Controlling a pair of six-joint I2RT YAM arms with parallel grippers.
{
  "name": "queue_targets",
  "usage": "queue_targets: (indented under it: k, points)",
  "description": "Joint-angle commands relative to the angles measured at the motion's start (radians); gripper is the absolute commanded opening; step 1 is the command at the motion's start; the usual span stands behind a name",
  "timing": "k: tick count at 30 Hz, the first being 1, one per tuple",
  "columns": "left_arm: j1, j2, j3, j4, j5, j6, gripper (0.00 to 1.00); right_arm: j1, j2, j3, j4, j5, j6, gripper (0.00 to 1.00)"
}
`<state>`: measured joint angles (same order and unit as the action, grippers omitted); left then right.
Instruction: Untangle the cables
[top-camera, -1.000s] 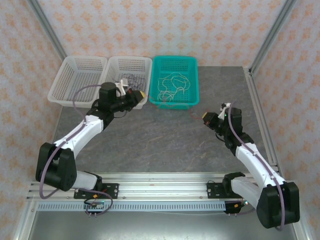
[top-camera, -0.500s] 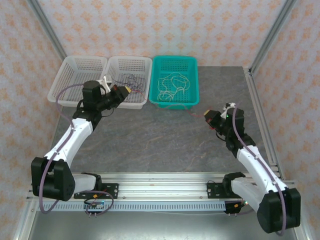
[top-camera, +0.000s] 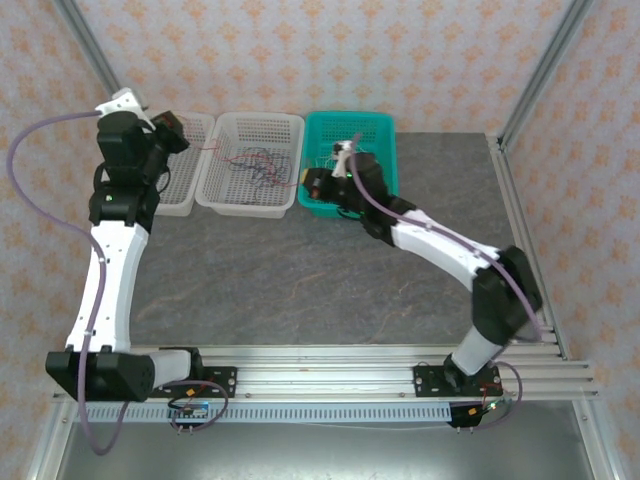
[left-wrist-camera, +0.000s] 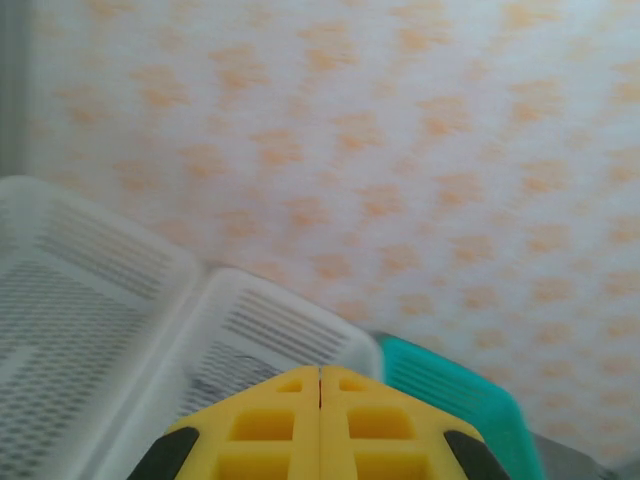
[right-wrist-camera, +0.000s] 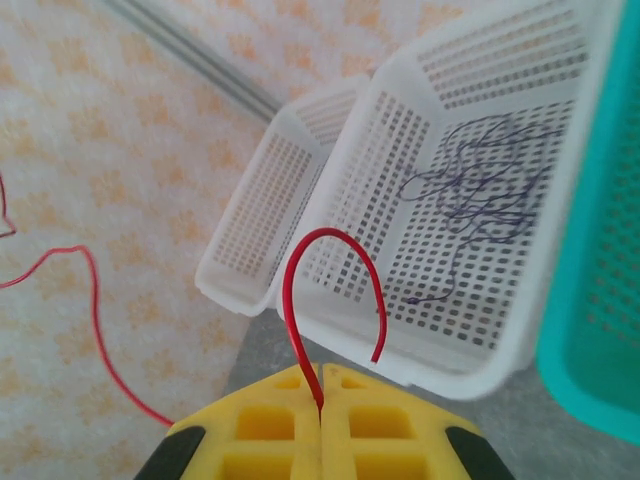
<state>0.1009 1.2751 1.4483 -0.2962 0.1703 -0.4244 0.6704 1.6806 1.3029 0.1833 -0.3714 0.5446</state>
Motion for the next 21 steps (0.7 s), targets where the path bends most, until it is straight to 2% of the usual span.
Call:
queue_targets:
  k: [1,5,9,10,11,12,13,14,15,18,21]
  points:
    - [0.096,0.129,0.037,-0.081,-0.064,0.019,0.00,0.030,0.114,0.143,0.007,0.051,-0.087,0.00]
    - [0.202,0.270,0.165,-0.113,-0.012,-0.019,0.00,0.069,0.304,0.354,-0.017,0.052,-0.111,0.00]
    - [0.266,0.335,0.247,-0.112,-0.073,-0.050,0.00,0.107,0.547,0.687,-0.064,0.062,-0.141,0.01]
    - [0.276,0.351,0.277,-0.131,-0.120,-0.056,0.00,0.113,0.630,0.818,-0.115,0.056,-0.151,0.09]
    - [0.281,0.364,0.304,-0.147,-0.183,-0.055,0.00,0.116,0.717,0.973,-0.189,0.054,-0.158,0.30]
    - [0.281,0.379,0.321,-0.148,-0.246,-0.050,0.00,0.116,0.791,1.118,-0.280,0.053,-0.157,0.47]
    - [0.281,0.399,0.339,-0.143,-0.315,-0.035,0.00,0.116,0.874,1.304,-0.401,0.059,-0.163,0.60]
    - [0.281,0.424,0.363,-0.144,-0.374,-0.020,0.00,0.116,0.943,1.463,-0.513,0.058,-0.185,0.67]
    - [0.281,0.449,0.391,-0.157,-0.417,-0.011,0.00,0.116,0.968,1.531,-0.564,0.057,-0.201,0.70]
    - [0.280,0.563,0.502,-0.216,-0.491,0.016,0.00,0.116,0.926,1.529,-0.684,0.053,-0.303,0.77]
    - [0.280,0.663,0.568,-0.263,-0.560,0.010,0.00,0.116,0.862,1.528,-0.895,0.081,-0.447,0.80]
